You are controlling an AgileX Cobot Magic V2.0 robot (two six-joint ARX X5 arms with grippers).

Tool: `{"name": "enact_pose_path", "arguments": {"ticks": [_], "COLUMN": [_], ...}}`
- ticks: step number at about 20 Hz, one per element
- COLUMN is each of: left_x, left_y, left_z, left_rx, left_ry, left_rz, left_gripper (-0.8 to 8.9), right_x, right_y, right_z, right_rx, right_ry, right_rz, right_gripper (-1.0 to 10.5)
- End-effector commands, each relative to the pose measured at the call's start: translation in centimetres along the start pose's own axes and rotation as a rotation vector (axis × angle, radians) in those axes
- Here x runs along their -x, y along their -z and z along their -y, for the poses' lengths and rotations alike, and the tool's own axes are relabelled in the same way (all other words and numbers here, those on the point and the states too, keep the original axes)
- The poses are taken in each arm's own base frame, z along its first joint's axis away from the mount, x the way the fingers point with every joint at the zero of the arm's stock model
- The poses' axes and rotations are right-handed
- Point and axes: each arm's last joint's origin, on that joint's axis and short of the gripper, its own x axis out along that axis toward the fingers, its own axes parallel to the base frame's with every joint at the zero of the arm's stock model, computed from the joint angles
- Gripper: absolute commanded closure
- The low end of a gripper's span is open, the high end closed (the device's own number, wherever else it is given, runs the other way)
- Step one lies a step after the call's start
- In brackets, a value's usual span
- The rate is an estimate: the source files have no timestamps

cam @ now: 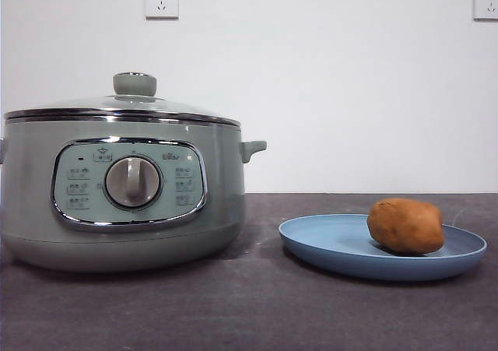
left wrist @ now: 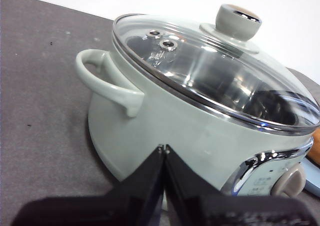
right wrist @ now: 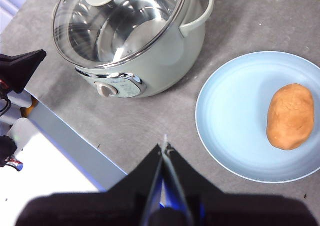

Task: Take the potato out from the steamer,put the potato on the plate,close the lid

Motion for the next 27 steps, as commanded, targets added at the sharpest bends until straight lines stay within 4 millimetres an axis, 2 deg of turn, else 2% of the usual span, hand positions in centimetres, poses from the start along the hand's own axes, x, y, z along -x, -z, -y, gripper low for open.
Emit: {"name": "enact_pose_path", "arguments": {"ticks": [1, 15, 22, 27], "left_x": [-0.1, -0.1, -0.1, -0.1], "left_y": [0.4, 0.4, 0.4, 0.4], "left_z": [-0.2, -0.2, -0.2, -0.2], "left_rx": [0.003, 0.003, 0.003, 0.003], "left_ry": [-0.011, -0.011, -0.011, -0.011], "left_rz": [-0.006, -0.006, -0.006, -0.006], "left_gripper": [8.17, 8.17, 8.17, 8.17], "right_x": [-0.1, 0.1, 2.7, 4.2], "right_y": [0.1, -0.1, 0.7, 2.4], "right_z": [0.0, 0.0, 0.5, 1.3], "right_rx": [0.004, 0.017, 0.058, -0.006], "right_ry": [0.002, 0.028, 0.391, 0.481], "right_rz": [-0.002, 0.025, 0.112, 0.208], "right_gripper": [9.5, 9.5, 9.5, 9.5]}}
